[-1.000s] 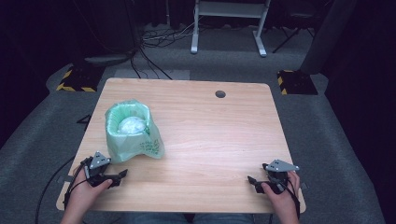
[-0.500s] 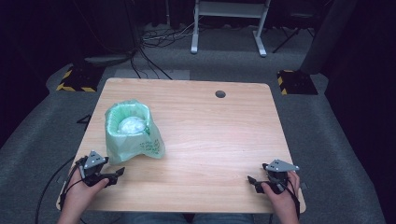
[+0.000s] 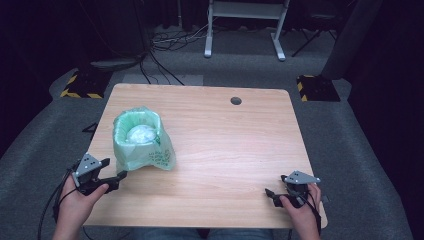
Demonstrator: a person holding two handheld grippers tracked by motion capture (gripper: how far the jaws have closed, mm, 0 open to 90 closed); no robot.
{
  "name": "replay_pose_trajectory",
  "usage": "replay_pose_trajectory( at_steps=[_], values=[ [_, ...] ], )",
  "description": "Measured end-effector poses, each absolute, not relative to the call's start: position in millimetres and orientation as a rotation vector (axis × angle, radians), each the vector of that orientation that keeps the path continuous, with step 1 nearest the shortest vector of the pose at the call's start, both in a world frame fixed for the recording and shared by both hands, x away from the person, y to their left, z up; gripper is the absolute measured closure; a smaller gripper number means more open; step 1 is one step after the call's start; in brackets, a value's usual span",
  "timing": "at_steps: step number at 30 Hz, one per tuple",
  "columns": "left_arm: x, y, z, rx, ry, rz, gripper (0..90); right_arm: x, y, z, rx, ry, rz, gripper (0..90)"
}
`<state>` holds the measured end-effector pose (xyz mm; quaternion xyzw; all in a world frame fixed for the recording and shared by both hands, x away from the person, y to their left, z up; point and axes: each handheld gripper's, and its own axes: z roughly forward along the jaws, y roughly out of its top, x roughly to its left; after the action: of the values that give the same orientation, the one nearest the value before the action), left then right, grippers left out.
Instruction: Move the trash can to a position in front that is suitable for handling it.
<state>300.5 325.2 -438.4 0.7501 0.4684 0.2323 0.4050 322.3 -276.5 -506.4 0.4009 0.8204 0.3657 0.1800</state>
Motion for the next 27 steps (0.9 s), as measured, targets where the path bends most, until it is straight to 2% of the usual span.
replay_pose_trajectory(
  at_steps=[15,27],
  values=[
    [284,337,-400,1.888,1.134,0.607,23.7,322,-277,-506,1.132,2.320,1.034,16.6],
    [309,330,-381,1.838,1.087,0.633,24.1,322,-277,-506,1.132,2.319,1.033,16.6]
  ],
)
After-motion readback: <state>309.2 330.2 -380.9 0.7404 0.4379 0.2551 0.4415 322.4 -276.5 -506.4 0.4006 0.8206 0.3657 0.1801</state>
